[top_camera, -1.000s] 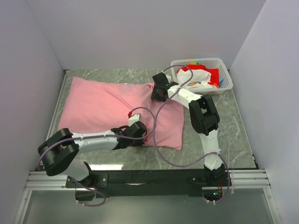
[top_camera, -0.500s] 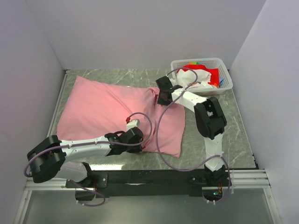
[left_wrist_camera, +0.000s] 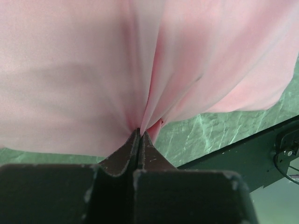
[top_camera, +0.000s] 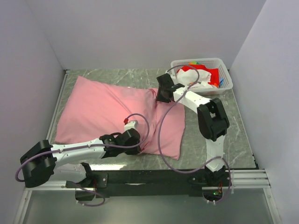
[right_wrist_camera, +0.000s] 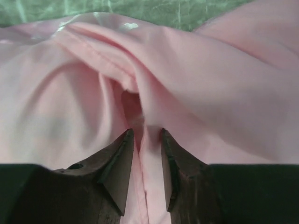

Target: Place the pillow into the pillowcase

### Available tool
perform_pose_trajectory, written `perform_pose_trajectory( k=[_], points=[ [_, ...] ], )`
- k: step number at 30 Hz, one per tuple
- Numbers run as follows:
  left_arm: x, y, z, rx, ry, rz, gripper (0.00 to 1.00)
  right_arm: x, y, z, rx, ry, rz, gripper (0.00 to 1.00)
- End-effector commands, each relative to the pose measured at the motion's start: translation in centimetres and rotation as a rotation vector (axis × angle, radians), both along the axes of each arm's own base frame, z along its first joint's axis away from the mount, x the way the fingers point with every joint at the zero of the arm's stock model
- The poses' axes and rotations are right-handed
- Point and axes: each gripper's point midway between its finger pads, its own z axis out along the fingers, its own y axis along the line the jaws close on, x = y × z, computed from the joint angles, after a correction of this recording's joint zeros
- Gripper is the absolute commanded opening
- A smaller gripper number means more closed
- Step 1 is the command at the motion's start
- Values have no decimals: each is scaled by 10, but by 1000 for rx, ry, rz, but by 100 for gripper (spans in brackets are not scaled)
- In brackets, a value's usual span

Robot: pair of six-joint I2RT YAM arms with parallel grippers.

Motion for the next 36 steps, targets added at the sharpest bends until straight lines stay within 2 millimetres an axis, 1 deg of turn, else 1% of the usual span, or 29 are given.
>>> perform_pose_trajectory(
  k=[1, 3, 4, 5, 6, 7, 8, 9, 10, 11, 12, 13, 14, 15, 16, 17, 18, 19, 22, 23, 26, 27, 29, 30, 31, 32, 34, 35, 36],
  points=[
    [-15, 0, -2, -15, 44, -30, 1, 14, 7, -16, -54, 15, 2, 38],
    [-16, 1, -2, -14, 42, -32, 1, 17, 8, -19, -63, 25, -2, 40],
    [-15, 2, -2, -14, 41, -29, 1, 18, 4, -24, -80, 32, -13, 40],
    [-16, 3, -2, -11, 42, -28, 1, 15, 4, -25, -86, 38, -7, 36],
    [-16, 3, -2, -13, 42, -28, 1, 13, 2, -21, -84, 33, -7, 28],
    [-16, 4, -2, -12, 41, -29, 1, 11, 0, -18, -87, 27, -7, 9],
    [-17, 4, -2, -13, 43, -30, 1, 4, -7, -22, -106, 30, -10, 1],
    [-17, 3, -4, -11, 45, -35, 1, 1, -12, -5, -95, 0, -11, 0],
    [-17, 3, -5, -8, 47, -37, 1, -11, -22, -12, -110, 20, -10, 0],
    [-17, 2, -5, -11, 47, -38, 1, -15, -25, -7, -97, 16, 7, 0],
    [-18, 1, -5, -11, 52, -43, 1, -19, -30, 11, -74, -11, 14, 0],
    [-18, 0, -7, -6, 56, -49, 1, -28, -41, 7, -71, 8, 11, 0],
    [-19, 0, -8, -3, 58, -53, 1, -31, -43, 12, -56, -5, 30, 0],
    [-19, -1, -8, -7, 61, -57, 1, -38, -40, 29, -3, -27, 66, 0],
    [-20, -1, -9, -7, 65, -58, 1, -47, -44, 25, 7, -16, 74, 0],
    [-20, -2, -9, -10, 65, -61, 1, -50, -43, 29, 18, -26, 94, 0],
    [-22, -3, -8, -17, 71, -67, 1, -55, -41, 39, 40, -40, 113, 0],
    [-22, -4, -7, -23, 72, -70, 1, -58, -43, 39, 42, -37, 117, 0],
    [-26, -1, -9, -10, 87, -80, 1, -61, -40, 50, 85, -48, 142, 0],
    [-28, 1, -10, -3, 91, -84, 1, -59, -44, 54, 101, -51, 135, 0],
    [-36, 11, -16, 21, 118, -92, 1, -58, -45, 72, 171, -72, 151, 0],
    [-37, 13, -15, 16, 119, -93, 1, -59, -45, 81, 192, -89, 161, 0],
    [-43, 18, -16, 26, 129, -119, 2, -61, -43, 90, 209, -96, 176, 0],
    [-42, 17, -7, 11, 109, -127, 8, -62, -42, 93, 210, -102, 184, 0],
    [-39, 10, 10, -15, 72, -158, 16, -64, -41, 93, 220, -98, 189, 0],
    [-37, 8, 23, -28, 43, -161, 38, -65, -40, 93, 229, -100, 197, 0],
    [-28, -10, 78, -144, -61, -205, 51, -67, -38, 88, 233, -86, 203, 0],
    [-25, -16, 96, -180, -94, -215, 57, -68, -38, 83, 233, -74, 204, 0],
    [-23, -22, 110, -200, -115, -230, 59, -69, -37, 81, 235, -67, 208, 0]
  ],
)
